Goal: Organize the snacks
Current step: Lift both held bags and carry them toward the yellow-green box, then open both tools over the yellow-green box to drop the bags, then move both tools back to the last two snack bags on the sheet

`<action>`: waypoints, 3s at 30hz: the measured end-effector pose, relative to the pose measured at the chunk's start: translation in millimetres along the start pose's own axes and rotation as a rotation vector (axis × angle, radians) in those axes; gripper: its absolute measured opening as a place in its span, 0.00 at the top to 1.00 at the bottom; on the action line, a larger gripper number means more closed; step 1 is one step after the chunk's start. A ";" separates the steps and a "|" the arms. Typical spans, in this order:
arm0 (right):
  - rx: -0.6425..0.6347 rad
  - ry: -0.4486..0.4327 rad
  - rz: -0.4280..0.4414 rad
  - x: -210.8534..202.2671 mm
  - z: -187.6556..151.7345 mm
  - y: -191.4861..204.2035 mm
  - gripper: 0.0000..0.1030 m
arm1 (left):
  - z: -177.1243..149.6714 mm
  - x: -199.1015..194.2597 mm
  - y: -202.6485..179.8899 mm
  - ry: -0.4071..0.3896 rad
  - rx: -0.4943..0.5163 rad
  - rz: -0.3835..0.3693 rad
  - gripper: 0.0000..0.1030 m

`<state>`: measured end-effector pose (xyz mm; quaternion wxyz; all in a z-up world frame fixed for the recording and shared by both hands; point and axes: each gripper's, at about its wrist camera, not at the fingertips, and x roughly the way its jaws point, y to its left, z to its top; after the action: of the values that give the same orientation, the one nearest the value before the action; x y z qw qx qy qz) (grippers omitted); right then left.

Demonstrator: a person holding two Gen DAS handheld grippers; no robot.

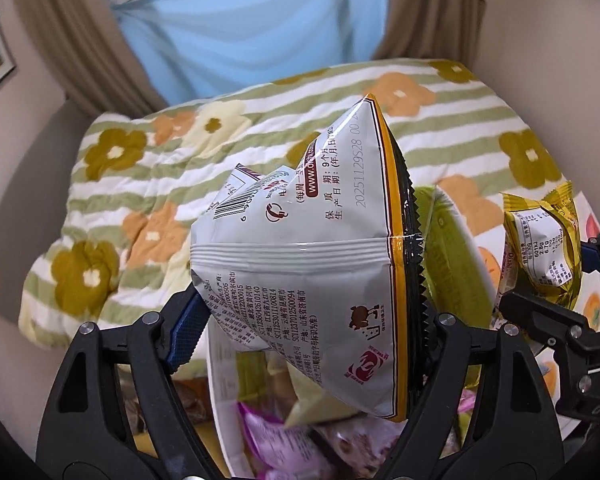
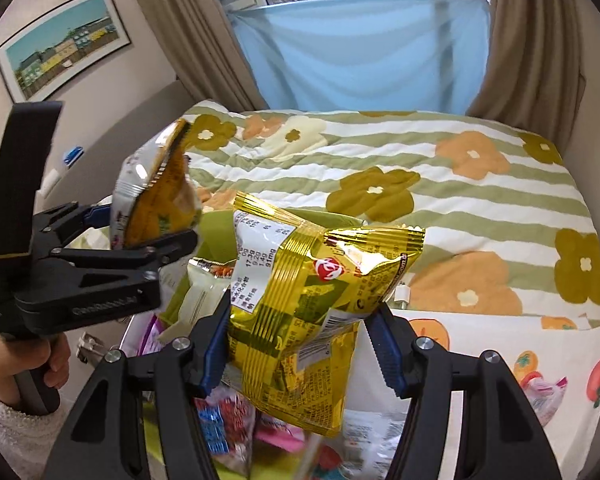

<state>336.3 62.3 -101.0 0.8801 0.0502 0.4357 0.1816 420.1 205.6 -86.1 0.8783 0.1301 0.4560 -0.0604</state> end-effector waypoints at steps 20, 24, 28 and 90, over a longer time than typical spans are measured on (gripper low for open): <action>-0.037 0.059 -0.024 20.1 -2.1 28.8 0.44 | -77.6 -20.3 51.2 -0.002 -0.214 -0.039 0.00; -0.073 0.088 -0.016 38.3 -1.8 37.7 0.35 | -89.6 -25.0 57.9 0.003 -0.247 -0.043 0.00; -0.071 0.053 -0.004 32.5 -11.1 43.2 0.04 | -108.3 -32.0 62.9 0.006 -0.283 -0.046 0.01; 0.073 0.133 -0.051 -38.4 -119.0 -263.8 0.03 | -137.4 69.8 -292.8 0.229 -0.334 0.193 0.00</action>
<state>294.3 -205.0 -210.5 0.8512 0.0590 0.5006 0.1461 286.7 -35.4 -269.5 0.8320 0.0317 0.5417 0.1157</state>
